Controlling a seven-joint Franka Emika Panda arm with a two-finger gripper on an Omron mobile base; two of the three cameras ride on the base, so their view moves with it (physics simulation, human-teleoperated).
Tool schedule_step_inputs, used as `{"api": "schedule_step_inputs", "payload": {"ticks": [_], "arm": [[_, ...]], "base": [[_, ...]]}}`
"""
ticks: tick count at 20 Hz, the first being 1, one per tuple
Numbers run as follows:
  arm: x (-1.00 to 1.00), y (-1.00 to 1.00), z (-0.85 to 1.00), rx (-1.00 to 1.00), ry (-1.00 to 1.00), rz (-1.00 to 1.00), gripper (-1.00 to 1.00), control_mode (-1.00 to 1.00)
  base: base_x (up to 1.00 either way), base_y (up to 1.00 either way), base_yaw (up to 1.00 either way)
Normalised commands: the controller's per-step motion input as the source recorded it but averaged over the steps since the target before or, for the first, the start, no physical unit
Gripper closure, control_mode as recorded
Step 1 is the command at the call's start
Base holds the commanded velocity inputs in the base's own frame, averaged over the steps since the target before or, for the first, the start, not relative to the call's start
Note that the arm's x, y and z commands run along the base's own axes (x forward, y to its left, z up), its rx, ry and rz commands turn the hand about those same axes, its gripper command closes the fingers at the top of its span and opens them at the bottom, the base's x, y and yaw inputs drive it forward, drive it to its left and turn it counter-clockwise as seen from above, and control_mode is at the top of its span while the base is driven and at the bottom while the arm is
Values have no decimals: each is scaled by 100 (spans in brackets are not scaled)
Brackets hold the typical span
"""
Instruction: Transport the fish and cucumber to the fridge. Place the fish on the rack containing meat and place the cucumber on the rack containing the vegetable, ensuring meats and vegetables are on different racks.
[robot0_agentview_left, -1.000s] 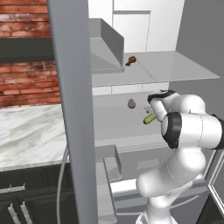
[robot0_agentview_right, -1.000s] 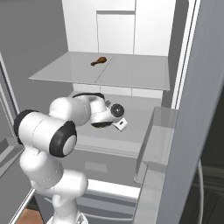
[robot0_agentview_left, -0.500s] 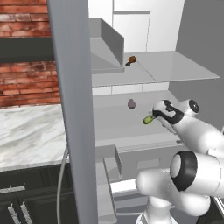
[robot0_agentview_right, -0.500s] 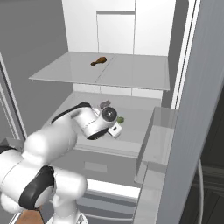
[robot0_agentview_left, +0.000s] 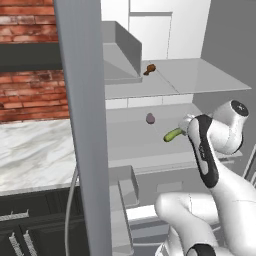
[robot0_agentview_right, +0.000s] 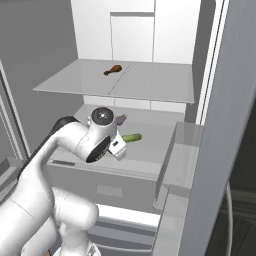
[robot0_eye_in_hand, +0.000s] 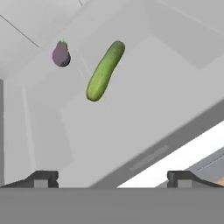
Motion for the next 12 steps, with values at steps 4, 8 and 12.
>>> {"api": "schedule_step_inputs", "payload": {"ticks": [4, 8, 12], "arm": [[-100, 6, 86, -16, 1, 0, -100, -100], [-85, 4, 98, -20, 0, 0, -100, -100], [-45, 9, 100, -15, 7, 0, -100, -100]], "base": [[0, 0, 0], [0, 0, 0], [0, 0, 0]]}}
